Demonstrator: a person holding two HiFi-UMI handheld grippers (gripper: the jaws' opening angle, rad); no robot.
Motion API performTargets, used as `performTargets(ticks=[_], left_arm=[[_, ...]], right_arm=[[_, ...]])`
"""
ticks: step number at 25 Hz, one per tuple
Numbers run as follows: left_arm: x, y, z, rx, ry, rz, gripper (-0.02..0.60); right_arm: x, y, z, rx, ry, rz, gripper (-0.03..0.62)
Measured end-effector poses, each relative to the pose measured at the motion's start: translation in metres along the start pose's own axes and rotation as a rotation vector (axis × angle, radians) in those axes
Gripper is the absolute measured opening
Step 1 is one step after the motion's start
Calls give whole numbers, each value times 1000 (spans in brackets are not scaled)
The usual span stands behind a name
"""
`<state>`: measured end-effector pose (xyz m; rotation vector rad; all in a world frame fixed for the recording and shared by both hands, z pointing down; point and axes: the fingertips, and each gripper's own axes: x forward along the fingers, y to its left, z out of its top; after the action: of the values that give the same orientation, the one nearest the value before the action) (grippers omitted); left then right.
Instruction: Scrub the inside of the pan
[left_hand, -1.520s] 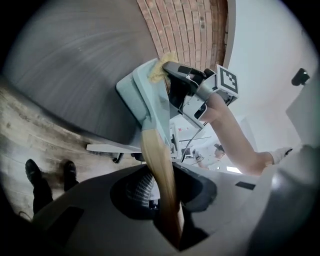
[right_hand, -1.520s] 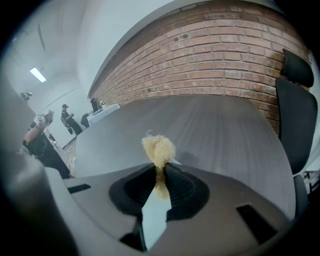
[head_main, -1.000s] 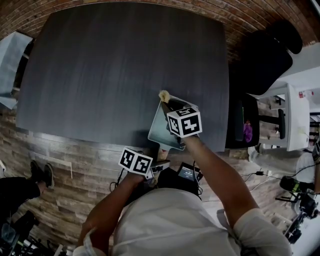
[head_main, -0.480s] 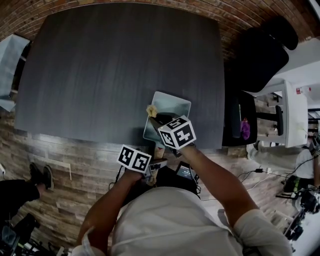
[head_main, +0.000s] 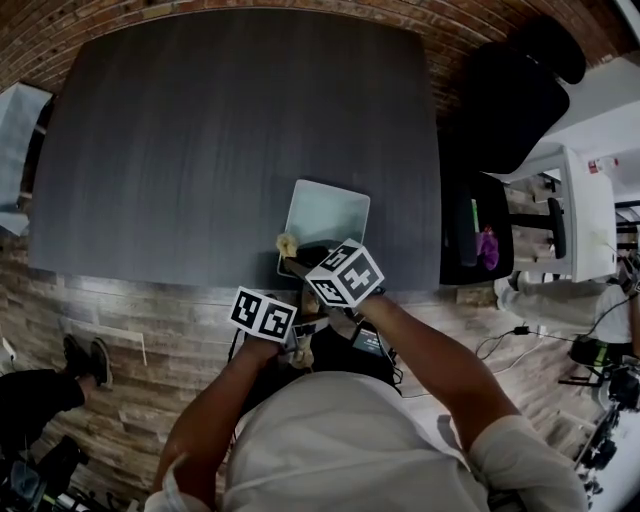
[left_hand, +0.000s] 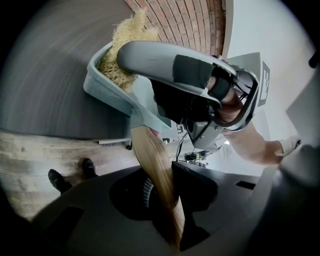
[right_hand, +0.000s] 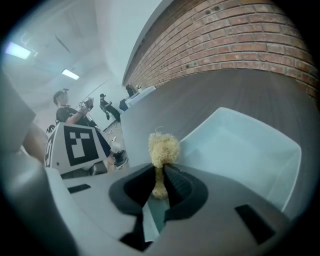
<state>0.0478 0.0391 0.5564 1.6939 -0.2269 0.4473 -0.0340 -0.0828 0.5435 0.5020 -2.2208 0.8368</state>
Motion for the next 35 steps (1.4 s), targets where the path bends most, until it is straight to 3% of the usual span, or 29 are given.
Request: performTargets(ticks=[8,11,17,24,28,32,35], left_arm=[[-1,1,2,-33,-32,-6,117],[-2,1,3,-74,-74,-19,112],[-3,3,4,-107,-99,-28,105],[-4,4,7,-132,-123,-30,97],[-4,5,7,-141,-119,-29,94],[-4,5,6,-153,-114,-30,94],[-5,5,7,-161,-120,-31,94]], right_arm=[[-2,2,-2,-12,16,32,57],[-8,-2,1,-77,12,11,57],[-29,-31,23,-472,65,-187,57],[-40,-81,33,-1027,272,-471,57],[-35,-93,40,-1343,378,-579,57],[-23,-92,53,-1546,412,-647,55],[-15,-84,70,-1594,323,-692,54]])
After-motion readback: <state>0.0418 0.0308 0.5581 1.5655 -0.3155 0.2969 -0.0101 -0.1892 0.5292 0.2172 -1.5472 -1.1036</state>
